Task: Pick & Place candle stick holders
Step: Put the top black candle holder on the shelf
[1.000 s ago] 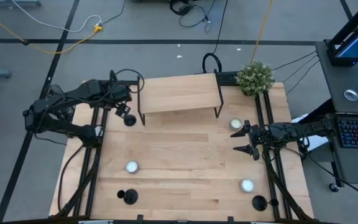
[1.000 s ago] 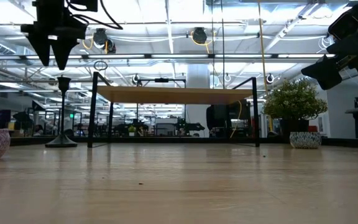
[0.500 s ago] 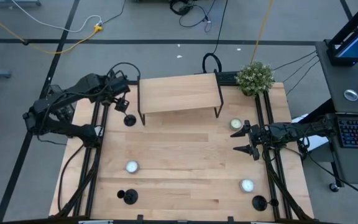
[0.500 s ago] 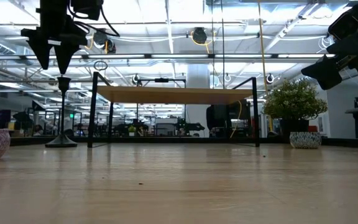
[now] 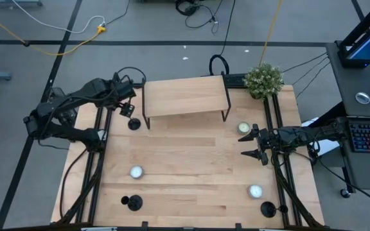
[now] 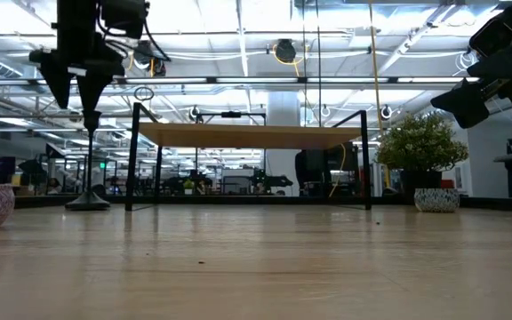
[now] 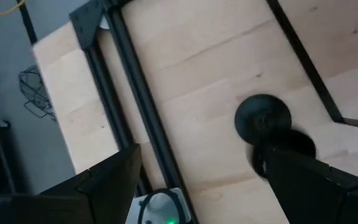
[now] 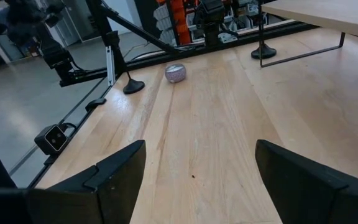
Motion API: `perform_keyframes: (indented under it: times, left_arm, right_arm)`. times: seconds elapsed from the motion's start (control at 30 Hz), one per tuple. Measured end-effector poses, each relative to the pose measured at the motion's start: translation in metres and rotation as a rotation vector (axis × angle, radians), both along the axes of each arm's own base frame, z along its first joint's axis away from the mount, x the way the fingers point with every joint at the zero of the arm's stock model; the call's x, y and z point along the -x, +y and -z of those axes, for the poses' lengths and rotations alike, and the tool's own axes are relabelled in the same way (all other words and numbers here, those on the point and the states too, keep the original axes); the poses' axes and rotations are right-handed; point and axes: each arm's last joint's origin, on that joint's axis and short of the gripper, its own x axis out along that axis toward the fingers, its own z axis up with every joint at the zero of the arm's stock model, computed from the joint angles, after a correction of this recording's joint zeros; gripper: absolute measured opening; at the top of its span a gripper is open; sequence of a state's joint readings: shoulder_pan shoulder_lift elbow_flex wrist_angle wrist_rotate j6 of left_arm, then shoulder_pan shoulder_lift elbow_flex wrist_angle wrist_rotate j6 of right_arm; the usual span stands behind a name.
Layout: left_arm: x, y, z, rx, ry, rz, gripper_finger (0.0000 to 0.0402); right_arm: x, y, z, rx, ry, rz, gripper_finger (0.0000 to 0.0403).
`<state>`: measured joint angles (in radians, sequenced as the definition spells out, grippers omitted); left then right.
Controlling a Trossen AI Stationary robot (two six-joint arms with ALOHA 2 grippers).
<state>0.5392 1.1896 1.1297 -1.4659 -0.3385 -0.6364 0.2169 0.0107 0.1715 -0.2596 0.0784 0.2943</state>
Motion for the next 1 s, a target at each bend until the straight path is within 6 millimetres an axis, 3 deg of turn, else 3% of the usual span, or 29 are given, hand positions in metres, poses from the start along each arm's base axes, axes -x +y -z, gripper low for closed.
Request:
perform_keyframes:
  times: [0.2,0.47,0.6,0.87,0.93,1.0]
  left_arm:
    - [-0.005,0.002,0.017,0.034,-0.060,0.009,0.0335]
    - [-0.008,0.003,0.020,0.067,-0.104,0.016,0.0315]
    - [-0.008,0.003,0.020,0.062,-0.107,0.006,0.0246]
    - [-0.009,0.010,0.020,0.049,-0.143,0.000,0.0043]
    - [-0.010,0.012,0.020,0.055,-0.166,0.012,0.0019]
    - [-0.009,0.012,0.020,0.068,-0.170,0.006,0.0024]
  right_arm:
    - [0.000,0.000,0.000,0.000,0.000,0.000,0.0293]
    - [0.000,0.000,0.000,0.000,0.000,0.000,0.0293]
    - [0.000,0.000,0.000,0.000,0.000,0.000,0.0293]
    - [0.000,0.000,0.000,0.000,0.001,0.000,0.0293]
    - [0.000,0.000,0.000,-0.001,0.000,0.000,0.0293]
    - [0.000,0.000,0.000,-0.012,0.002,0.002,0.0293]
